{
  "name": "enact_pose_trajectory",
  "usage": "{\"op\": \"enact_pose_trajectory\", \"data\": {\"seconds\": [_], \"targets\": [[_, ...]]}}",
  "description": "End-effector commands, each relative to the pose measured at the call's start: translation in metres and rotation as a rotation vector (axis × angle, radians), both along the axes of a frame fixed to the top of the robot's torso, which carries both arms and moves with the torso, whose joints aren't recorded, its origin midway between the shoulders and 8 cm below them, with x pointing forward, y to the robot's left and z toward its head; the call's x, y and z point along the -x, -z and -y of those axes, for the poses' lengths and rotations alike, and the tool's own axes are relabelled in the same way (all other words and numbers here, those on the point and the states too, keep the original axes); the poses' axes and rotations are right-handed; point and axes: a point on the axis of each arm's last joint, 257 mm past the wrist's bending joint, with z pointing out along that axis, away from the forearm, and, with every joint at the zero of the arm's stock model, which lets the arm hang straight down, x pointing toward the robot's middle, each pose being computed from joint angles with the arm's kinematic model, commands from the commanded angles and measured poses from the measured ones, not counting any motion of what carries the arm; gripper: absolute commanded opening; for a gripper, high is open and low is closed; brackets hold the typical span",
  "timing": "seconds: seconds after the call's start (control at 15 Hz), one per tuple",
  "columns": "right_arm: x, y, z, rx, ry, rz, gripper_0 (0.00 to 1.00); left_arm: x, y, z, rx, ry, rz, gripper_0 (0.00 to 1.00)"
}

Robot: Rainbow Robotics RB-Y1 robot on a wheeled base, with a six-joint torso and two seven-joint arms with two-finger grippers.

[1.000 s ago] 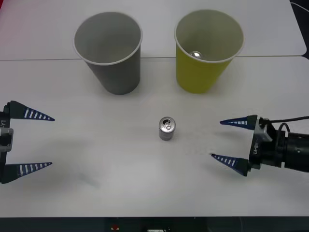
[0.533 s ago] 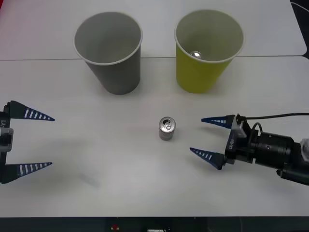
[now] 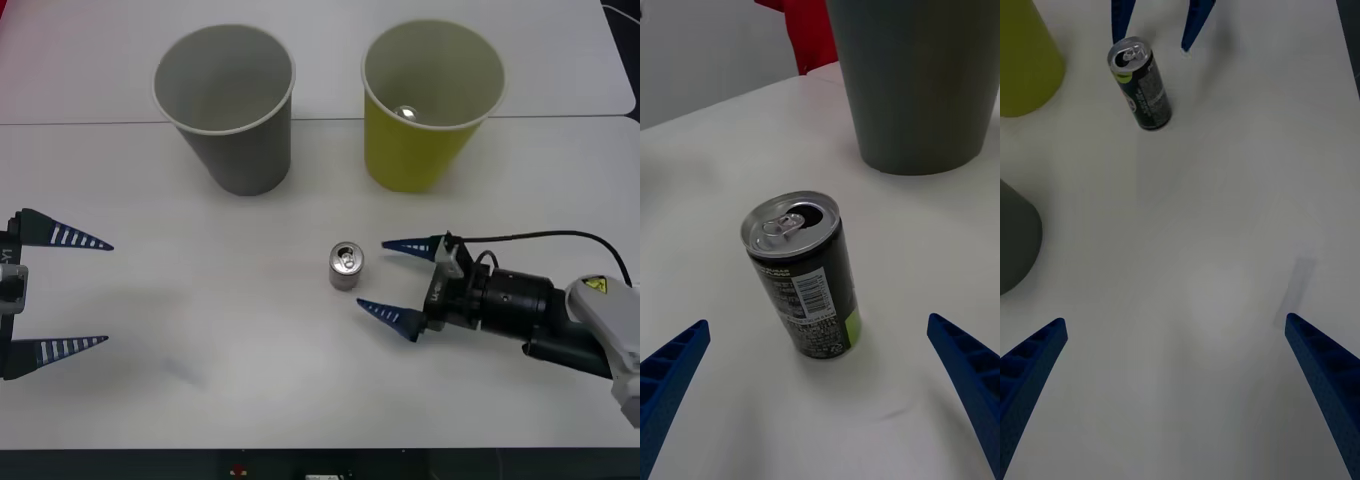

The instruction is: Put the can into the green bin and the plastic bottle into the gray bin

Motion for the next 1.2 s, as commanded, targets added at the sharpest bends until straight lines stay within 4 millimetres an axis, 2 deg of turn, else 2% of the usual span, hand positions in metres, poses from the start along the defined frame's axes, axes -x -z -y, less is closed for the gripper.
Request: {"op": "enact_pose_trajectory", "data": {"seconds": [0.07, 0.73, 1.0, 1.07, 1.13, 1.2], "targets": [[-0.005, 0.004, -0.015, 0.001, -0.013, 0.01, 1.0, 0.0, 0.0, 0.0, 0.0, 0.0, 0.0, 1.0], [-0.02, 0.013, -0.055, 0.077, -0.016, 0.073, 1.0, 0.0, 0.0, 0.0, 0.0, 0.0, 0.0, 1.0], [-0.023, 0.012, -0.061, 0.075, -0.004, 0.081, 1.0, 0.0, 0.0, 0.0, 0.0, 0.0, 0.0, 1.0], [-0.023, 0.012, -0.061, 0.077, -0.005, 0.086, 0.95, 0.0, 0.0, 0.0, 0.0, 0.0, 0.0, 1.0], [-0.024, 0.011, -0.061, 0.079, -0.006, 0.091, 0.66, 0.0, 0.0, 0.0, 0.0, 0.0, 0.0, 1.0], [-0.024, 0.011, -0.06, 0.081, -0.006, 0.092, 0.06, 0.0, 0.0, 0.0, 0.0, 0.0, 0.0, 1.0]]}}
